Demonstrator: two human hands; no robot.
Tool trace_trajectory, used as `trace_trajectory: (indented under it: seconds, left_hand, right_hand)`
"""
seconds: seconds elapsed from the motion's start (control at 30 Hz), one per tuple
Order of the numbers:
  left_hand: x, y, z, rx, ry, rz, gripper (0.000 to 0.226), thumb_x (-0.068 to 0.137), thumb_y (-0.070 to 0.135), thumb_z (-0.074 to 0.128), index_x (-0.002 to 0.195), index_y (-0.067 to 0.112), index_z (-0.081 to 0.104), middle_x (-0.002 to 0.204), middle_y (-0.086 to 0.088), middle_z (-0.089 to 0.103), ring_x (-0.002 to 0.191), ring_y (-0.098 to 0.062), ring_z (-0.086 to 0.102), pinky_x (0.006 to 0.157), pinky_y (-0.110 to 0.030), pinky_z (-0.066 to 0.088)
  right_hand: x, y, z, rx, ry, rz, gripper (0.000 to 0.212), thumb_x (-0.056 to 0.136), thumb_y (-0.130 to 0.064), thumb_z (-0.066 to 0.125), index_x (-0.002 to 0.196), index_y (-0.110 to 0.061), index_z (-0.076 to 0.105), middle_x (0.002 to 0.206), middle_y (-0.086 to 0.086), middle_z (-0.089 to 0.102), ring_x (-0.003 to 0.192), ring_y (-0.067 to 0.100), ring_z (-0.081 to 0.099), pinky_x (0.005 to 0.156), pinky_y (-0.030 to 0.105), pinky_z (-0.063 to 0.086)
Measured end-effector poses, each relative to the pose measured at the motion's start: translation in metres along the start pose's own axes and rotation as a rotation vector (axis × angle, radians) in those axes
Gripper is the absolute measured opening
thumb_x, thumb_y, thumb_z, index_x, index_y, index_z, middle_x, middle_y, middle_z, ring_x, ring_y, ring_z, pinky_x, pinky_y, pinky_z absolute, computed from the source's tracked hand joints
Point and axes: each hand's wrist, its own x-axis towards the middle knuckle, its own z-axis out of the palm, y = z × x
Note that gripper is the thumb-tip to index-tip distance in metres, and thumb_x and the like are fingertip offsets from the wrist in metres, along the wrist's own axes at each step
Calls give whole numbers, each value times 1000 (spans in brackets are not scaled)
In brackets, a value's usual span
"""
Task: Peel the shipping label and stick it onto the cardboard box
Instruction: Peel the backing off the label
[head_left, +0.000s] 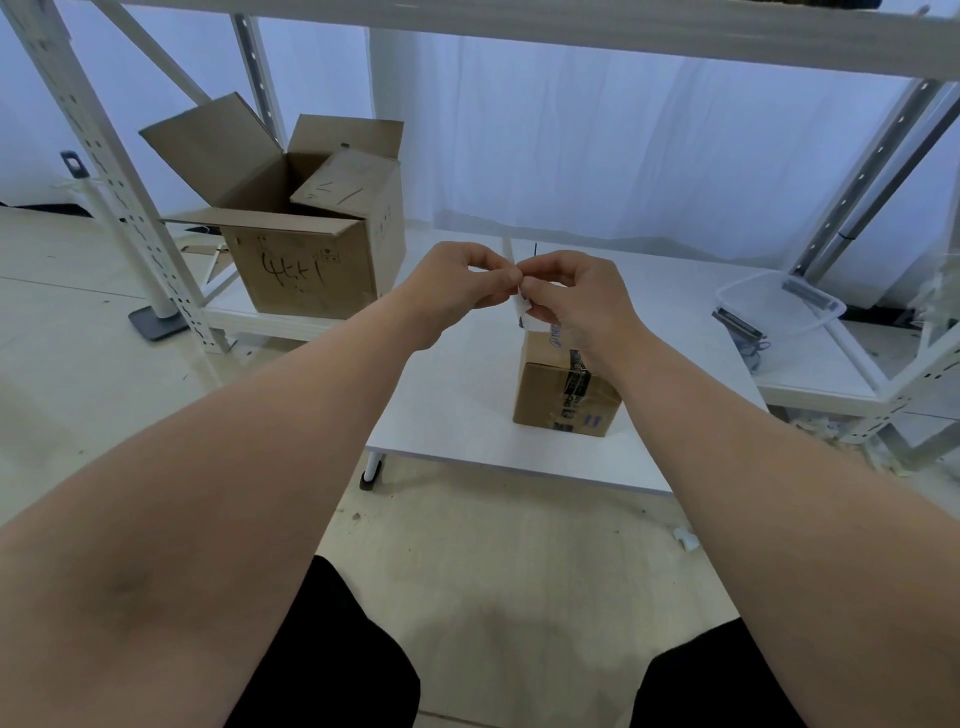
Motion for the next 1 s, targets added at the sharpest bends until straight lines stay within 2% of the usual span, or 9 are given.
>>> trace_trajectory:
  seconds: [0.1, 0.27, 0.43, 0.53, 0.73, 0.9, 1.0]
  left_hand:
    - [-1, 1, 1, -1, 14, 14, 4, 86, 14, 67, 83, 11, 65, 86, -6, 67, 82, -14, 64, 88, -23, 53]
    - [1, 2, 3, 28, 38, 38, 6, 87, 12, 64, 86, 7, 67, 86, -8, 66, 80, -14, 62, 89, -25, 53]
    - [2, 4, 5, 4, 37, 48, 10, 88, 11, 63, 92, 3, 68, 86, -9, 68, 78, -14, 64, 81, -18, 55]
    - [2, 4, 4, 0, 27, 39, 13, 88, 13, 64, 95, 2, 68, 89, -9, 68, 81, -15, 65, 85, -20, 53]
    - [2, 3, 3, 15, 0, 28, 19, 87, 16, 65, 100, 2, 69, 106, -19, 69, 104, -29, 65, 99, -32, 50]
    - [3, 1, 1, 19, -5, 31, 20, 88, 16, 65, 100, 1, 68, 105, -19, 69, 96, -20, 65, 96, -29, 51]
    - [3, 0, 1, 29, -5, 30, 22, 89, 17, 64, 100, -1, 68, 99, -15, 70, 90, -15, 65, 91, -24, 52]
  right_hand:
    - [1, 1, 0, -14, 13, -5, 9, 85, -7, 66, 89, -14, 70, 100, 9, 70, 93, 23, 68, 82, 31, 59]
    - [4, 3, 2, -16, 38, -1, 13, 84, -9, 68, 97, -11, 68, 97, 4, 68, 91, 23, 69, 86, 34, 58]
    - [6, 1, 6, 18, 72, -19, 23, 85, -3, 65, 108, -1, 65, 103, 13, 67, 94, 26, 70, 85, 30, 58]
    - [6, 1, 6, 59, 60, -9, 25, 85, -1, 65, 110, 3, 64, 105, 17, 67, 96, 29, 70, 85, 32, 58]
    - [6, 2, 4, 128, 73, 13, 20, 86, 3, 63, 105, 1, 63, 103, 21, 64, 100, 33, 68, 83, 30, 58]
    - [5, 1, 4, 140, 64, 17, 15, 86, 2, 63, 99, -3, 65, 101, 21, 66, 97, 32, 69, 84, 35, 58]
    - [4, -1, 4, 140, 43, 25, 12, 86, 1, 63, 96, -5, 66, 97, 16, 66, 94, 29, 70, 80, 35, 60]
